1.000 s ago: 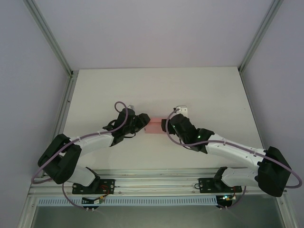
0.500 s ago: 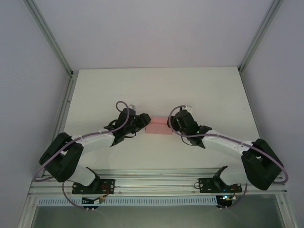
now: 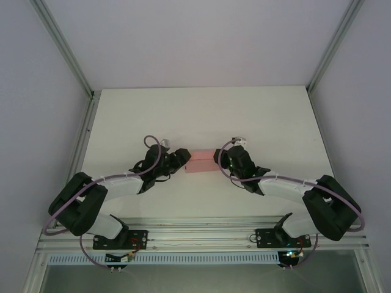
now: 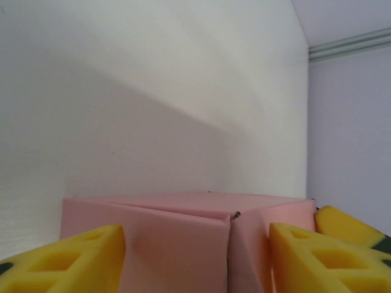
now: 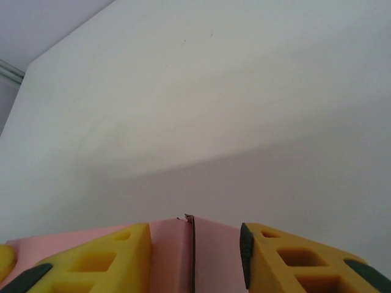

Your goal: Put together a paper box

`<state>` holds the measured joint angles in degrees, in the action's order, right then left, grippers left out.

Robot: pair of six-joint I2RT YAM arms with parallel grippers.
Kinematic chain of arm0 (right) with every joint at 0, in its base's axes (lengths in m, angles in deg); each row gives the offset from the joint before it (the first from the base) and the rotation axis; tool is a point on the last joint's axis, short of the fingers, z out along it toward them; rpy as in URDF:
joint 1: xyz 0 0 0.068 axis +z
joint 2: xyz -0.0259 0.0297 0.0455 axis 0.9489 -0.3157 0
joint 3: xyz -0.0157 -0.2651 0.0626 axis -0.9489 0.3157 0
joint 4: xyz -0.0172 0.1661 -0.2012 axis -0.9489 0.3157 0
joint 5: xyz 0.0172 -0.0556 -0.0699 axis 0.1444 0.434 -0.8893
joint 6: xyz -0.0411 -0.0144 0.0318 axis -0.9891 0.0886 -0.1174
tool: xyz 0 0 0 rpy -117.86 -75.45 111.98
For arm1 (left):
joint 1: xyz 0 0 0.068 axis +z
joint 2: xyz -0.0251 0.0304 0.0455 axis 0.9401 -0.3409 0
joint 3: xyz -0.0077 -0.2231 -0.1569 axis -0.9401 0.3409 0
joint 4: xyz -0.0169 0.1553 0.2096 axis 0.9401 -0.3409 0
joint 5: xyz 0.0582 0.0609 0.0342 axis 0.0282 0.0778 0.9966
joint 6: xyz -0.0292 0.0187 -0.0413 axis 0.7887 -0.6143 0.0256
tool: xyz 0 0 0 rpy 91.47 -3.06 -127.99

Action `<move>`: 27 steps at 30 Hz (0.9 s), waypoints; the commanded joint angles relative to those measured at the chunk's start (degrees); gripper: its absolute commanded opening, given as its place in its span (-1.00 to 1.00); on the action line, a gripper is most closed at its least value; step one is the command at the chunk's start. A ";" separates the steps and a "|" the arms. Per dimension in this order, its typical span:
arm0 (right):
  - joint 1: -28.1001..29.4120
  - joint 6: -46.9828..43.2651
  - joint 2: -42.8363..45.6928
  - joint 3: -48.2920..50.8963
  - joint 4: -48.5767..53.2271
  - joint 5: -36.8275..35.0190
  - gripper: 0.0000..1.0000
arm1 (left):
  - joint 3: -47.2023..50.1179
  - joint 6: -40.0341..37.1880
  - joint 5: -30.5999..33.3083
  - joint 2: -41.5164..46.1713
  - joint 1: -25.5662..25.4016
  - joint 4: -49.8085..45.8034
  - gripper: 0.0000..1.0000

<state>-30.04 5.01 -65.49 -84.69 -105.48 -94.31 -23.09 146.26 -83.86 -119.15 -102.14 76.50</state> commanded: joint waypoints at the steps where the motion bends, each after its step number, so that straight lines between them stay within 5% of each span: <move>1: -0.37 -0.48 -4.02 3.58 15.30 1.80 -0.19 | 1.80 0.49 -4.83 -1.88 1.66 -1.47 0.35; 4: -0.50 -0.24 -4.02 3.90 15.35 1.62 -0.21 | -0.03 -2.00 -4.40 -1.11 1.71 -5.30 0.29; 6: -0.74 -0.16 -4.29 4.14 14.86 1.76 -0.22 | 0.36 -2.95 -4.59 -0.93 2.20 -5.84 -0.04; 13: -1.68 -0.07 -6.15 4.34 14.02 2.92 -0.25 | 2.65 -4.49 -6.45 -1.71 3.68 -1.97 -0.23; 19: -2.59 -0.10 -6.71 4.96 12.24 4.28 -0.30 | 5.35 -2.91 -8.75 -5.50 4.12 3.81 -1.00; 27: -3.42 0.55 -7.46 6.99 7.94 6.73 -0.44 | 7.43 -1.32 -14.53 -16.93 4.38 18.31 -1.00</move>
<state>-33.01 5.68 -67.74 -82.97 -112.74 -89.00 -19.94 144.36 -93.22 -129.10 -97.51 98.07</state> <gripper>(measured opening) 0.284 0.375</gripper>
